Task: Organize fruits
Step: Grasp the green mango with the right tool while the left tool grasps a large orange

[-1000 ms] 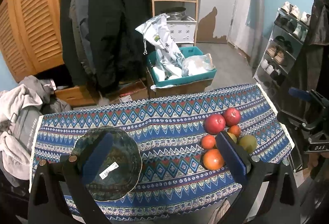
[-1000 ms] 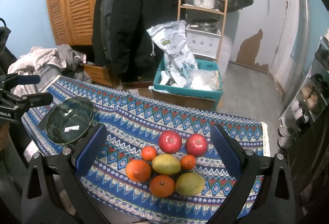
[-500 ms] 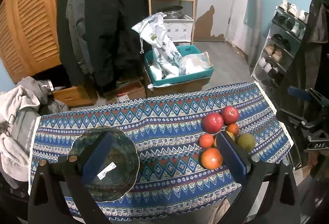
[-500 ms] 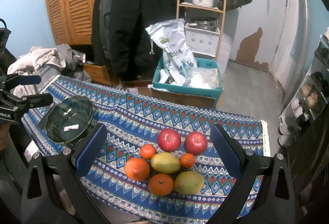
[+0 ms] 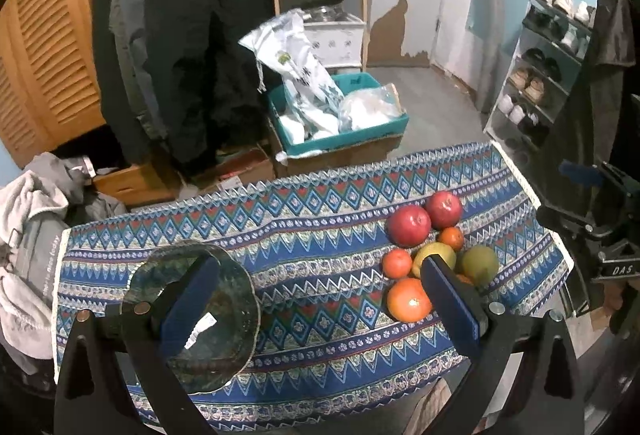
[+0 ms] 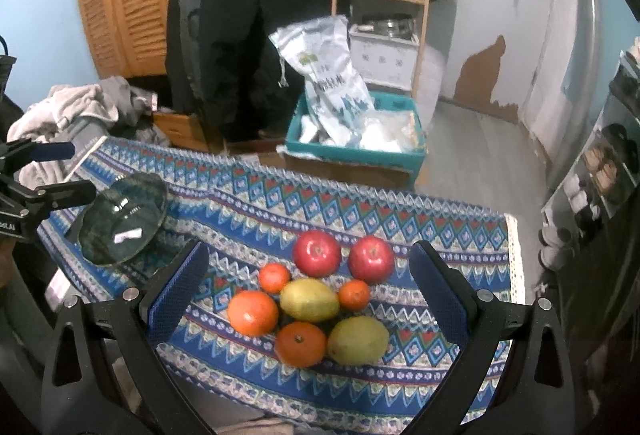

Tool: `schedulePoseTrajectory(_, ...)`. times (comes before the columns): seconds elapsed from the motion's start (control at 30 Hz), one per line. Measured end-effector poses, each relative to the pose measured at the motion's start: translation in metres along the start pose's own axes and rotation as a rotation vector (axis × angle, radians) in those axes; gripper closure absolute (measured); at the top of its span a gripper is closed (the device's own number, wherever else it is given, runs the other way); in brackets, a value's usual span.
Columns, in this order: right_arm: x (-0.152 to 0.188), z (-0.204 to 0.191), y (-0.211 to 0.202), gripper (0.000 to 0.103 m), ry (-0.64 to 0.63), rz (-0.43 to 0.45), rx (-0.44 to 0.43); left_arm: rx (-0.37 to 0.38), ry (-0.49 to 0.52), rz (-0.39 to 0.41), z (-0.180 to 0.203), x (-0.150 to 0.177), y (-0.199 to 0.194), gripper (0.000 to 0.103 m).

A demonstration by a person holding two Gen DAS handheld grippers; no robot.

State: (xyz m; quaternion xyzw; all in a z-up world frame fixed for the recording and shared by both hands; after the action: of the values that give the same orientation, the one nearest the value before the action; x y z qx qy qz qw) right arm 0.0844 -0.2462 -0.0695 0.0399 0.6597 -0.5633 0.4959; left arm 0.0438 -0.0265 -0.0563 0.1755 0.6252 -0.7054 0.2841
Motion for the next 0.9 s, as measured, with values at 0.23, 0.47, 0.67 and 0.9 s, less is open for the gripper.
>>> schedulePoseTrajectory(0.23, 0.021, 0.019, 0.021, 0.004, 0.038, -0.083, 0.011, 0.0, 0.023, -0.082, 0.008, 0.012, 0.036, 0.001)
schedulePoseTrajectory(0.47, 0.051, 0.035, 0.053, 0.004, 0.093, -0.189, -0.009, 0.0, 0.03, -0.163, 0.019, 0.025, 0.073, 0.001)
schedulePoseTrajectory(0.67, 0.074, 0.037, 0.079, 0.004, 0.102, -0.281, -0.03, -0.004, 0.06, -0.215, 0.03, 0.037, 0.101, 0.001)
schedulePoseTrajectory(0.9, 0.093, 0.042, 0.105, 0.004, 0.128, -0.356, -0.057, -0.002, 0.077, -0.282, 0.039, 0.053, 0.134, 0.001)
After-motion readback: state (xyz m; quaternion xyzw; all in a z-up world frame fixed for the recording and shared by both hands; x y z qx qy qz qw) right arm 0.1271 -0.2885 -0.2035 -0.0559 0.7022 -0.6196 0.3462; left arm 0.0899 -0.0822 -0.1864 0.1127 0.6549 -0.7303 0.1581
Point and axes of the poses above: each gripper's, at about its wrist camera, not at the fingertips, and y roughly the way its jaws point, z to its right, x to its underside, the point moved 4 cm from there along y, roughly the way its jaws point, and after that the axes turned 14 degrees about -y, right-handed, at the moved point
